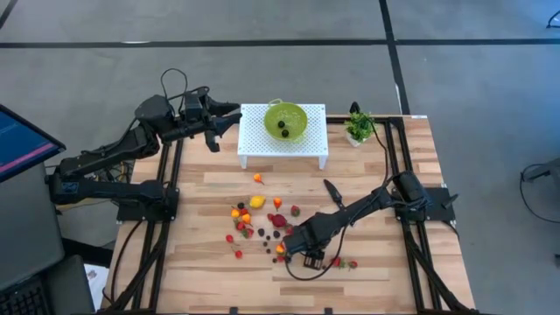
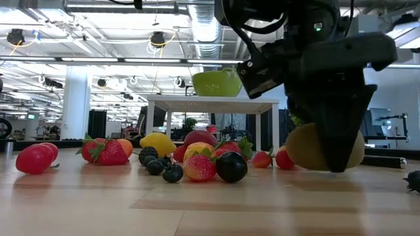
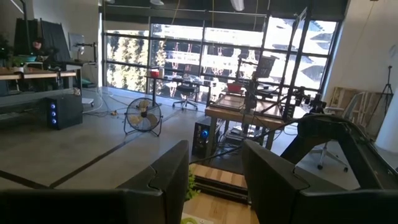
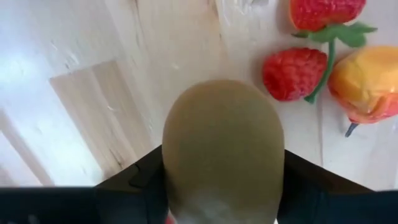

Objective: Pick & Place Fruit
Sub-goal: Put the brown kiwi into the green strainer bowl

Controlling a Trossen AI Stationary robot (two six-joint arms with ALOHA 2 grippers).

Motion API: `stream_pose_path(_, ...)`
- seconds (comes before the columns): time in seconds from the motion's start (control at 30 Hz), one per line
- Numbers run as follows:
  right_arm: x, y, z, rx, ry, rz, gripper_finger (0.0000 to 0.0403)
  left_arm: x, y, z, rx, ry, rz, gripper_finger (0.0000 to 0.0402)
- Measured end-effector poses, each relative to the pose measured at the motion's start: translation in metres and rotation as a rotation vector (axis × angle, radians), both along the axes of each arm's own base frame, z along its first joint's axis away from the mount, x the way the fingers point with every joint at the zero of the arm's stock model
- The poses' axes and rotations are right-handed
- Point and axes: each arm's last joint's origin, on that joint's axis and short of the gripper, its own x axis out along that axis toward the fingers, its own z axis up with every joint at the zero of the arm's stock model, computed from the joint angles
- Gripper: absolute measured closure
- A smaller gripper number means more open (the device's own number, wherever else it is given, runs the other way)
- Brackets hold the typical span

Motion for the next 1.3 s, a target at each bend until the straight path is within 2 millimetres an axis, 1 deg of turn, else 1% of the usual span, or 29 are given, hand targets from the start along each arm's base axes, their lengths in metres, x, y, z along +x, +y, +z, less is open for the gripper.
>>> stream_pose_path(0.1, -0.003, -0.001, 0.005, -0.003, 0.009, 0.009, 0.0207, 0.0, 0.0, 0.0, 0.001, -0.001, 0.0, 0.0259)
stream_pose_path(0.27, -0.005, -0.002, 0.018, 0.008, -0.017, 0.029, 0.0192, 0.0, 0.0, 0.001, 0.003, -0.007, 0.0, 0.0259)
stream_pose_path(0.43, -0.008, -0.009, 0.044, 0.034, -0.09, 0.05, 0.0197, 0.0, 0.0, 0.001, 0.003, -0.007, 0.0, 0.0259)
stream_pose_path(0.57, -0.01, -0.026, 0.075, 0.056, -0.189, 0.048, 0.0204, 0.0, 0.0, 0.001, 0.003, -0.007, 0.0, 0.0259)
stream_pose_path(0.67, -0.009, -0.047, 0.098, 0.034, -0.294, 0.031, 0.0199, 0.0, 0.0, 0.001, 0.003, -0.007, 0.0, 0.0259)
stream_pose_path(0.77, -0.008, -0.072, 0.121, 0.029, -0.411, 0.017, 0.0191, 0.0, 0.0, 0.001, 0.003, -0.007, 0.0, 0.0259)
stream_pose_path(1.03, -0.005, -0.15, 0.172, -0.041, -0.75, -0.035, 0.02, 0.0, 0.0, 0.001, 0.003, -0.007, 0.0, 0.0259)
stream_pose_path(1.17, -0.004, -0.19, 0.192, -0.12, -0.926, -0.077, 0.0194, 0.0, 0.0, 0.001, 0.003, -0.007, 0.0, 0.0259)
stream_pose_path(1.3, -0.004, -0.23, 0.203, -0.2, -1.049, -0.142, 0.0188, 0.0, 0.0, 0.001, 0.003, -0.007, 0.0, 0.0259)
